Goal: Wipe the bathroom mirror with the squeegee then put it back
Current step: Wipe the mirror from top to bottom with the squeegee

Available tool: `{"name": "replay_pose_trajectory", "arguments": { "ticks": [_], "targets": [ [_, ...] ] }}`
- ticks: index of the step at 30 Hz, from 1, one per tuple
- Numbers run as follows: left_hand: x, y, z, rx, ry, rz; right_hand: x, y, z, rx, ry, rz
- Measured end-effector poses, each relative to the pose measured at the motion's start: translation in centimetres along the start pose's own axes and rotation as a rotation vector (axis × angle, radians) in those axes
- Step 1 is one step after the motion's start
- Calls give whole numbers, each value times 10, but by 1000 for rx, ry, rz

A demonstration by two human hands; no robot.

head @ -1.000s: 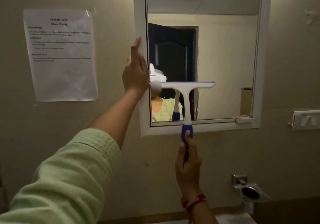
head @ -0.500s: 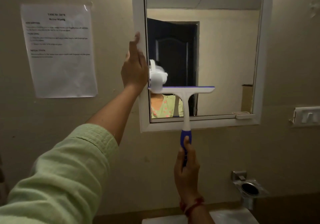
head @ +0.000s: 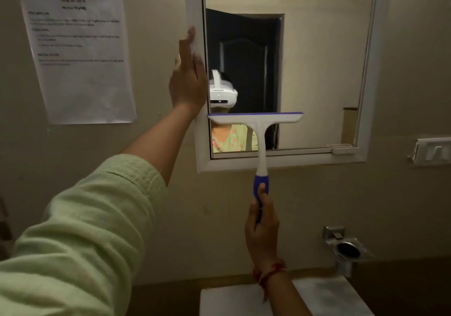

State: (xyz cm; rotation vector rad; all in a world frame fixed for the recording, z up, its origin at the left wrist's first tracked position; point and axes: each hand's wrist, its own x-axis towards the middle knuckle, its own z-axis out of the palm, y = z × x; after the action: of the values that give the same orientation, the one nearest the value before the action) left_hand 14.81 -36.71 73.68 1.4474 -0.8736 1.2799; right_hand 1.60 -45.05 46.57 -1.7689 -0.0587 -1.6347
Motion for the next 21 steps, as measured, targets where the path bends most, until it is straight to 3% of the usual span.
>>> {"name": "replay_pose_trajectory", "arguments": {
  "ticks": [8,15,21],
  "targets": [
    [-1,-1,2,-13,-13,11,35,-8,-7,-4,42,-6],
    [0,0,1,-10,-15,4,-15,3,-8,-37,-9,24],
    [-2,3,0,17,-13,-5,26,-8,-9,-27,45,-5]
  ]
}}
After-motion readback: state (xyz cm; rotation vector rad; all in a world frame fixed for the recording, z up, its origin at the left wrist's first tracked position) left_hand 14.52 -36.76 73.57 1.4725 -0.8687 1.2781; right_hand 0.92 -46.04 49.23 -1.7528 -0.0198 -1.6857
